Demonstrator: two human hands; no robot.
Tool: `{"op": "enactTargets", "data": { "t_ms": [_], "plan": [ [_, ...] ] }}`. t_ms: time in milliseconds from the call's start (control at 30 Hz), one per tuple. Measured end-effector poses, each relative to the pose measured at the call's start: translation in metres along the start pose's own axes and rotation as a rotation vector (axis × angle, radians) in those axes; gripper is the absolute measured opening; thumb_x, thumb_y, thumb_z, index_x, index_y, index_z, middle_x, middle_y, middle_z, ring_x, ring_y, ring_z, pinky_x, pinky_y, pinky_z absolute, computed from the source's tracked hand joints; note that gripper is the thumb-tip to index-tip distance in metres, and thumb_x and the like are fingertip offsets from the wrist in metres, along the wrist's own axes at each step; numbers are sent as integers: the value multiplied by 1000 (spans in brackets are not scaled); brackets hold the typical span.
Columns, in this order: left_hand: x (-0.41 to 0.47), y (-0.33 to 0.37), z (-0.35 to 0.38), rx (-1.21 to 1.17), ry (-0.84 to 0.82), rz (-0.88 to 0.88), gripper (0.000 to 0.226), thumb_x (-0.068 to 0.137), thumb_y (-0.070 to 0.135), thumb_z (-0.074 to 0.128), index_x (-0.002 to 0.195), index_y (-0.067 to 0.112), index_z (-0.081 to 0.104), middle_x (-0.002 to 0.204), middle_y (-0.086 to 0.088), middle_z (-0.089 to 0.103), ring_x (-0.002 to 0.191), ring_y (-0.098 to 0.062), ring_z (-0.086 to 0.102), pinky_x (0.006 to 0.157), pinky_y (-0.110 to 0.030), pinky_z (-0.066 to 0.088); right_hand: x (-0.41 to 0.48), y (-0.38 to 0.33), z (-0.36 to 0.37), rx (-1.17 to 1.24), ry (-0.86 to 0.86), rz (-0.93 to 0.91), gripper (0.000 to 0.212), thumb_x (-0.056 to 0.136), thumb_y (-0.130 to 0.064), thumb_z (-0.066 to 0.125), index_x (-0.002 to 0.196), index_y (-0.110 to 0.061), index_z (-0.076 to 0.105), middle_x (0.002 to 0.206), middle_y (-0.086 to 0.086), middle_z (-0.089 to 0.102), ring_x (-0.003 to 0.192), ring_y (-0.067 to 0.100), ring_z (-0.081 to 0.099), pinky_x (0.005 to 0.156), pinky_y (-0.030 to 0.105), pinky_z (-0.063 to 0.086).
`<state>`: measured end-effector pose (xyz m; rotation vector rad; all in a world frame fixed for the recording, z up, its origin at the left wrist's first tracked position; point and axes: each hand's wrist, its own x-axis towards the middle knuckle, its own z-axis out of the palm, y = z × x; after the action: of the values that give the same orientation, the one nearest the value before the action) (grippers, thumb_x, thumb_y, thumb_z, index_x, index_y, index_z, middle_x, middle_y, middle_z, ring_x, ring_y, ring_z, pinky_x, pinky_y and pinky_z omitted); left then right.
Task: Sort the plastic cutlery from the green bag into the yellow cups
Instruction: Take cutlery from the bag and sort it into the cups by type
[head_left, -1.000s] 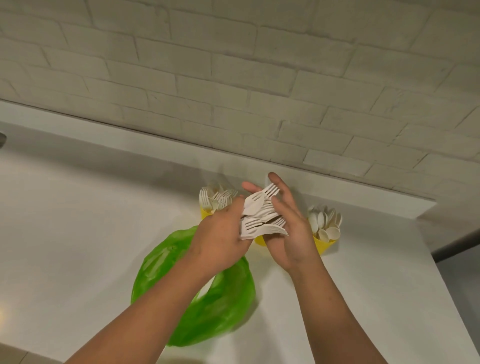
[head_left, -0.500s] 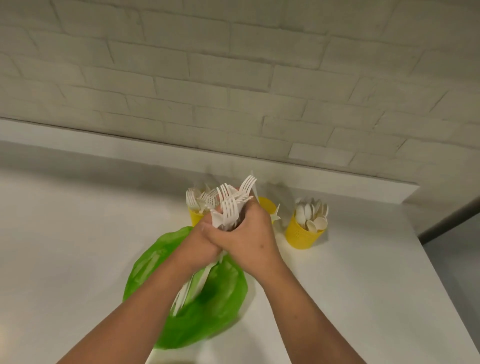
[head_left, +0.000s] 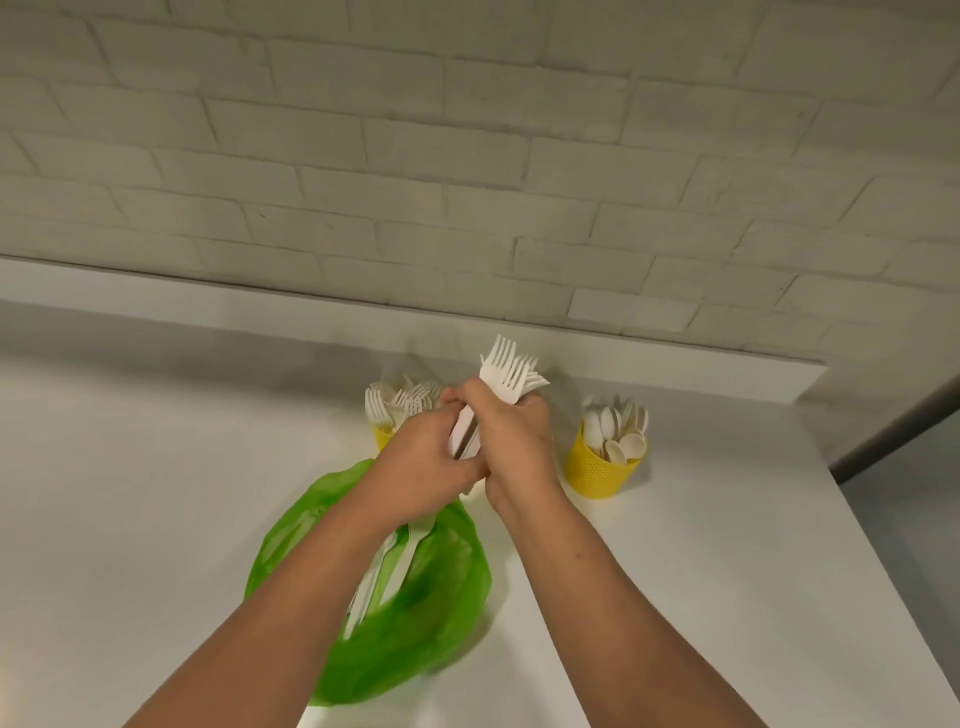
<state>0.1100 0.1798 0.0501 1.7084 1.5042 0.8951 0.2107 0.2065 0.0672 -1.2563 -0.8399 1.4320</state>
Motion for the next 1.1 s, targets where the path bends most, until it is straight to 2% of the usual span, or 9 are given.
{"op": "enactTargets", "data": {
  "t_ms": [167,267,367,433,500,633,767,900,1100],
  "plan": [
    [-10,-17,-9,-156,-208,-155,29,79,41,70,106,28,68,95,-3,72,90,-25,69,81,-43,55,12,3,-3,293,69,92,5,86,0,62,82,-3,62,62,6,67,68,25,73,57,34,58],
    [-16,-15,14,-497,71,-328,25,97,42,59,101,23,75,103,-13,73,96,-30,71,93,-48,58,17,5,-7,405,223,16,11,87,1,62,78,-5,60,59,4,60,59,22,69,53,30,53],
    [-11,-15,30,-876,228,-509,40,100,41,50,94,9,74,93,-16,72,82,-22,69,80,-41,61,9,10,-2,362,256,-92,15,88,2,64,78,-8,59,58,4,61,52,20,66,49,29,52],
    [-4,-9,33,-1008,250,-552,32,100,36,48,86,19,72,83,-8,68,69,-15,64,64,-31,51,5,21,4,227,257,-179,11,88,-3,72,82,-6,62,62,3,69,54,20,69,51,29,53],
    [2,-6,36,-963,304,-581,40,101,30,43,71,25,69,75,-2,66,64,-15,59,60,-30,41,6,32,10,105,254,-257,18,84,-11,79,94,-2,66,80,5,76,70,18,74,62,30,57],
    [4,-16,33,-554,373,-453,34,106,39,40,85,30,66,92,1,71,83,-17,66,84,-44,56,9,39,22,22,211,-343,24,84,-9,78,104,0,67,91,6,77,80,12,75,72,27,60],
    [13,-25,8,-453,527,-492,46,102,41,43,72,13,65,63,-7,62,57,-28,55,53,-33,40,20,39,19,-45,-65,-299,17,83,-6,81,97,-2,72,89,9,78,83,20,76,76,33,59],
    [29,-46,-16,-356,211,-547,45,84,41,41,109,20,72,69,-11,60,49,-24,49,47,-25,31,39,34,9,-24,-482,-247,29,79,-8,80,106,-20,78,105,16,76,99,28,73,92,44,57],
    [39,-54,-35,-759,116,-668,39,104,35,40,81,11,61,62,-10,58,38,-14,39,37,-16,20,56,26,30,-217,-271,-280,14,73,-16,85,83,-22,77,86,10,78,80,29,75,78,43,61]
  ]
}}
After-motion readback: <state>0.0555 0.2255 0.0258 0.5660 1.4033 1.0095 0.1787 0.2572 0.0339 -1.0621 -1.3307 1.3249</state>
